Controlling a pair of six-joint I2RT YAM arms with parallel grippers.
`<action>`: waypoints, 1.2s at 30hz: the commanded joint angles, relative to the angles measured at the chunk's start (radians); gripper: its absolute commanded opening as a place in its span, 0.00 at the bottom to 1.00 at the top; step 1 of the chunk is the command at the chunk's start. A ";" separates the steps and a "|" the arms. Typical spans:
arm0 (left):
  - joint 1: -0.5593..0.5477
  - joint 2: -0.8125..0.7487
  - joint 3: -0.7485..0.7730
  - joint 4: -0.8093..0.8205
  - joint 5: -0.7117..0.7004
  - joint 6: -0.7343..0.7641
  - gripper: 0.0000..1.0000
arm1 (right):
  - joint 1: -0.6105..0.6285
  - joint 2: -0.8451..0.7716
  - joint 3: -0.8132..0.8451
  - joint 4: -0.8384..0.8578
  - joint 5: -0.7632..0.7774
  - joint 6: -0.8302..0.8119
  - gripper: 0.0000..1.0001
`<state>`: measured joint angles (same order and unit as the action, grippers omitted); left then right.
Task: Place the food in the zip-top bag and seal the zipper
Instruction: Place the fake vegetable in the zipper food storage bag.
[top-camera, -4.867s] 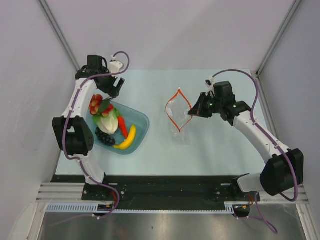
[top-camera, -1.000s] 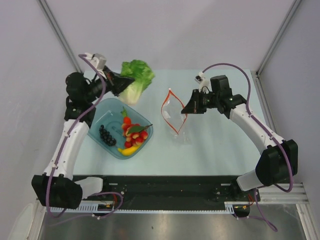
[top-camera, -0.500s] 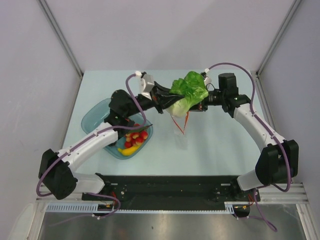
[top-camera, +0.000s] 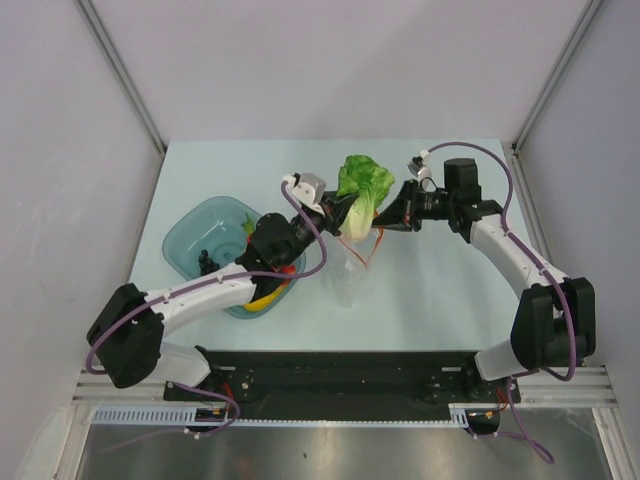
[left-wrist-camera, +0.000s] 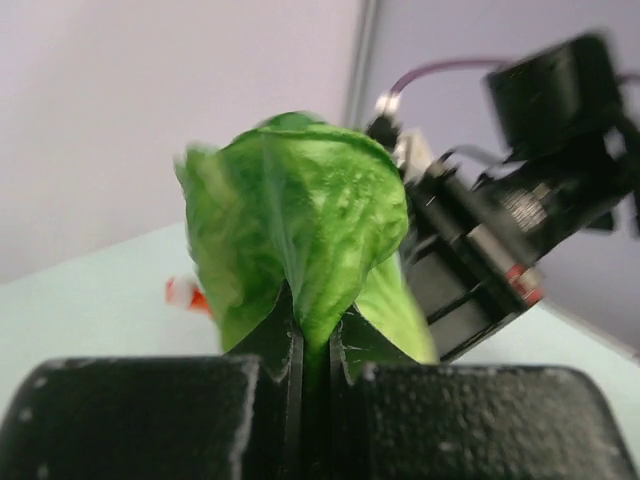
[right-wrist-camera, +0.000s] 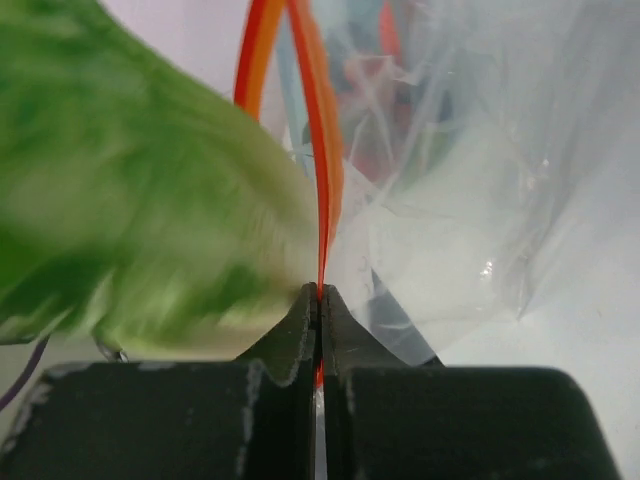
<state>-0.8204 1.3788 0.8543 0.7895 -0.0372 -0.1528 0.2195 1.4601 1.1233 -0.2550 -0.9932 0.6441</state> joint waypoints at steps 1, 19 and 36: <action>0.001 -0.061 -0.063 -0.082 -0.109 0.150 0.00 | -0.018 -0.072 -0.019 0.036 -0.002 0.028 0.00; 0.050 -0.140 0.101 -0.782 0.500 0.427 0.00 | -0.049 -0.089 -0.013 0.013 0.042 -0.066 0.00; 0.093 0.169 0.430 -1.240 0.355 0.295 0.00 | 0.015 -0.201 0.066 -0.073 0.010 -0.342 0.00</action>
<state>-0.7502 1.5070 1.2358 -0.2840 0.3470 0.1719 0.2211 1.3293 1.1202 -0.3344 -0.9585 0.3866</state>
